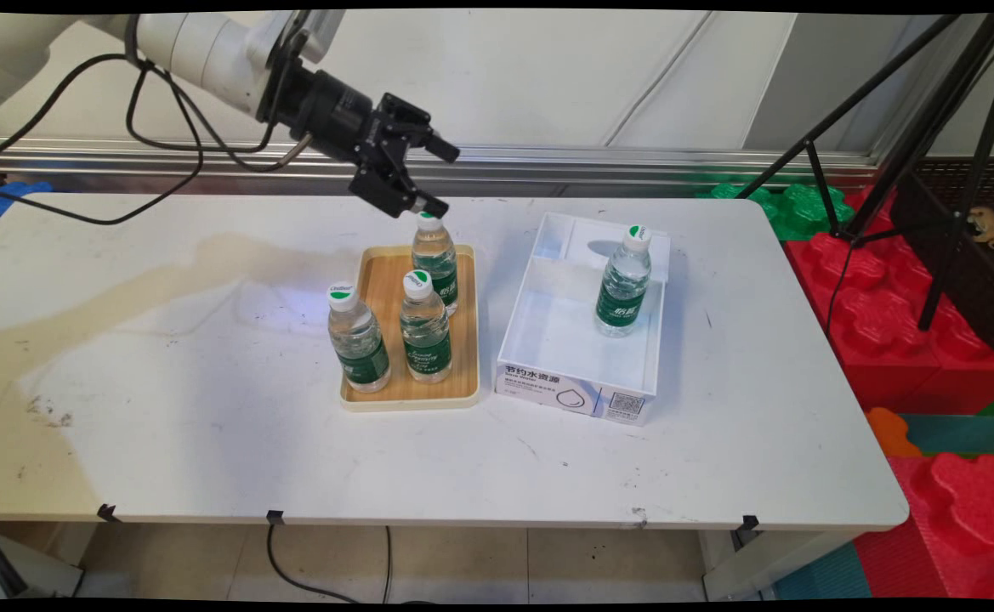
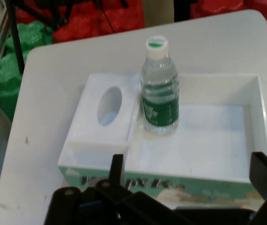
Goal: Pick up the green bottle from the white box
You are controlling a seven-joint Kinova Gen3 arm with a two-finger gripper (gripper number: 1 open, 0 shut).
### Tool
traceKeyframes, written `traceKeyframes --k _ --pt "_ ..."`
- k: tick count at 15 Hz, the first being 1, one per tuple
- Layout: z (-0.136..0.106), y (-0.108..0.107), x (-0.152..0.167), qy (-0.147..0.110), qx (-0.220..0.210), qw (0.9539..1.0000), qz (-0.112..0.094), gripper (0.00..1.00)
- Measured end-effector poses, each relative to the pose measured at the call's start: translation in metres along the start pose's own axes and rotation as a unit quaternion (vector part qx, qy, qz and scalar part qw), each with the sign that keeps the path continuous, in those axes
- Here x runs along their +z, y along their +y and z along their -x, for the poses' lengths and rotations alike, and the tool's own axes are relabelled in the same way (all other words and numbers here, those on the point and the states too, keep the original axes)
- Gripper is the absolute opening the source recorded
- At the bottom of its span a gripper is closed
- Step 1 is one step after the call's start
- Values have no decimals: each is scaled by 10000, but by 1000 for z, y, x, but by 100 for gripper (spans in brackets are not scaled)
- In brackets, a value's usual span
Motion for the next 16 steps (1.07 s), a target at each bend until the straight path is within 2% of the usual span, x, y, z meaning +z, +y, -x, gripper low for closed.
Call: traceKeyframes --k 3,8,16 --pt "-16 1 14 22 13 10000 14 100" --pt "-39 -4 60 -27 -38 10000 12 100" --pt "-47 -13 148 -366 -210 9990 168 100"
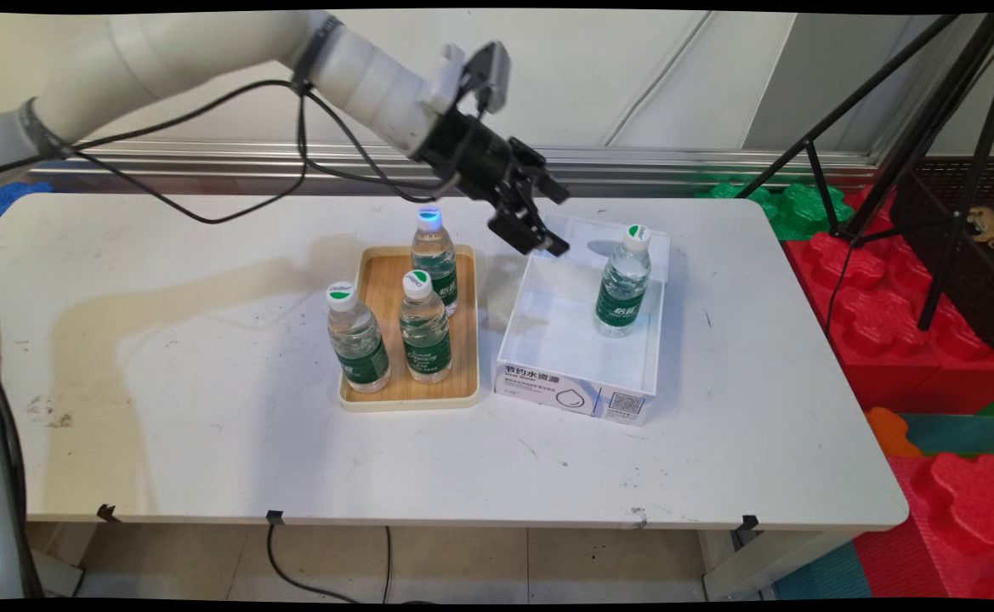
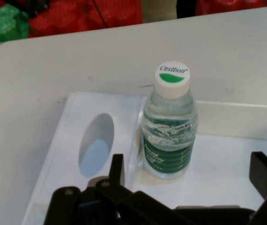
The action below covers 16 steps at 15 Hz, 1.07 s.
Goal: Pick up the green bottle from the white box
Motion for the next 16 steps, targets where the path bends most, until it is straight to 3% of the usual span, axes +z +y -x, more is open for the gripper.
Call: traceKeyframes --k 8,16 --pt "-8 -8 75 -236 -165 9994 194 100" --pt "-10 -13 116 -338 -295 9986 286 100"
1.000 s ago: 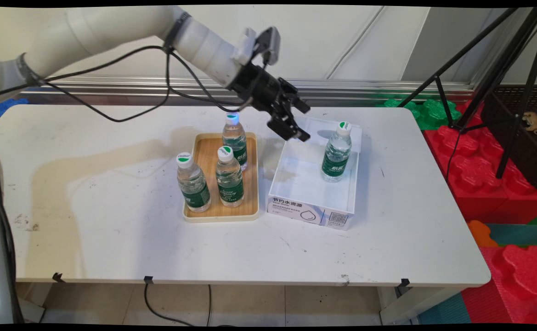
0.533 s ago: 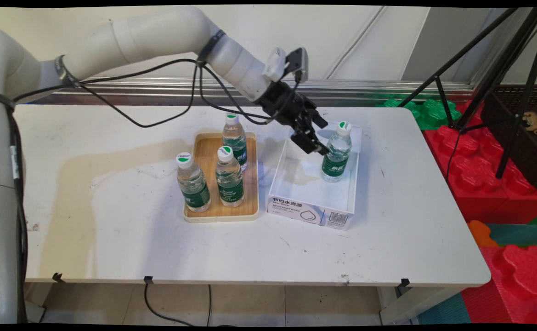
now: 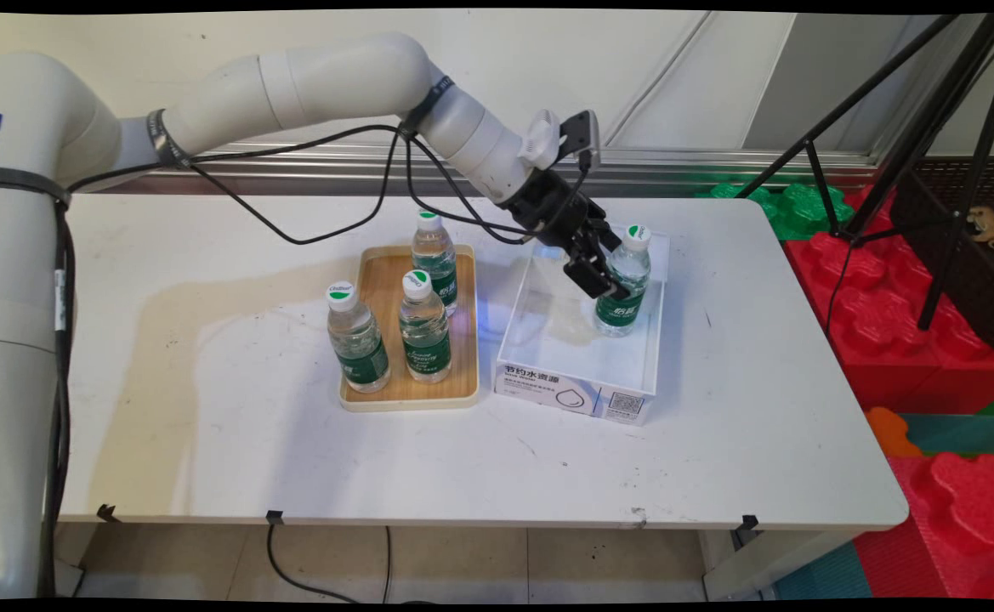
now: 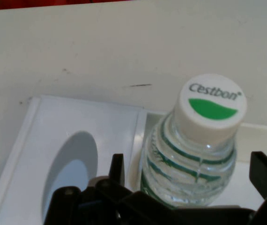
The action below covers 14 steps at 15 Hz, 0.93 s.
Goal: Pick up the green bottle from the white box, then place the picked object on the tray
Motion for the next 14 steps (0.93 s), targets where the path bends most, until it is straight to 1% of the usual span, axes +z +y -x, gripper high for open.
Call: traceKeyframes --k 4,5,9,14 --pt "-3 -2 11 -3 -27 10000 -6 100" --pt "-4 -3 13 1 -32 10000 -8 0" --pt "-5 -5 17 5 -52 10000 -20 0" --pt "-5 -2 12 16 -85 10000 -30 0"
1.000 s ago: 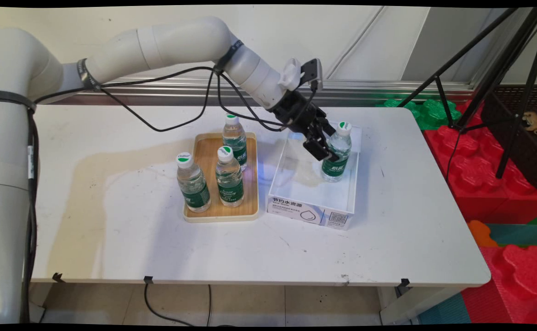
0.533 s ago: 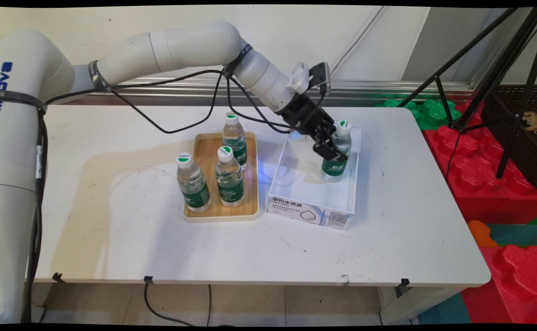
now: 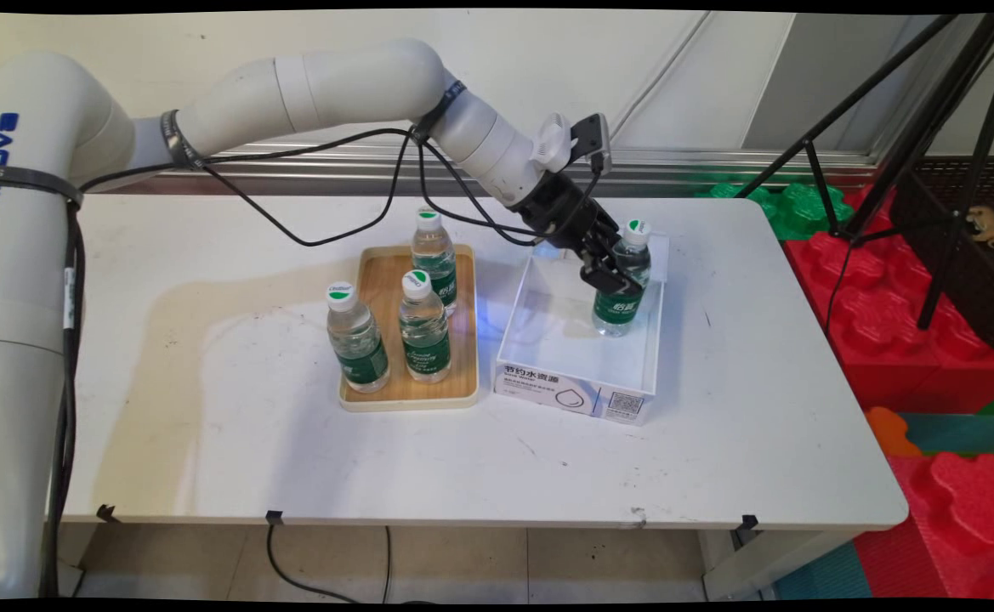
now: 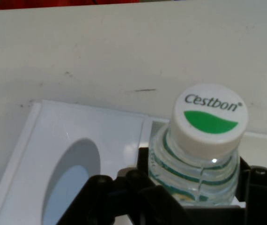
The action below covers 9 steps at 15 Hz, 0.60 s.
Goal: Place the picked object on the tray
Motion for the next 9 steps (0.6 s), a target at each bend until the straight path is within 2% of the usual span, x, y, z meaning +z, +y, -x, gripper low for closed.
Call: traceKeyframes --k 5,9 --pt "-1 9 -19 105 -19 9999 -66 0" --pt "-2 19 -48 231 -22 9996 -171 0"
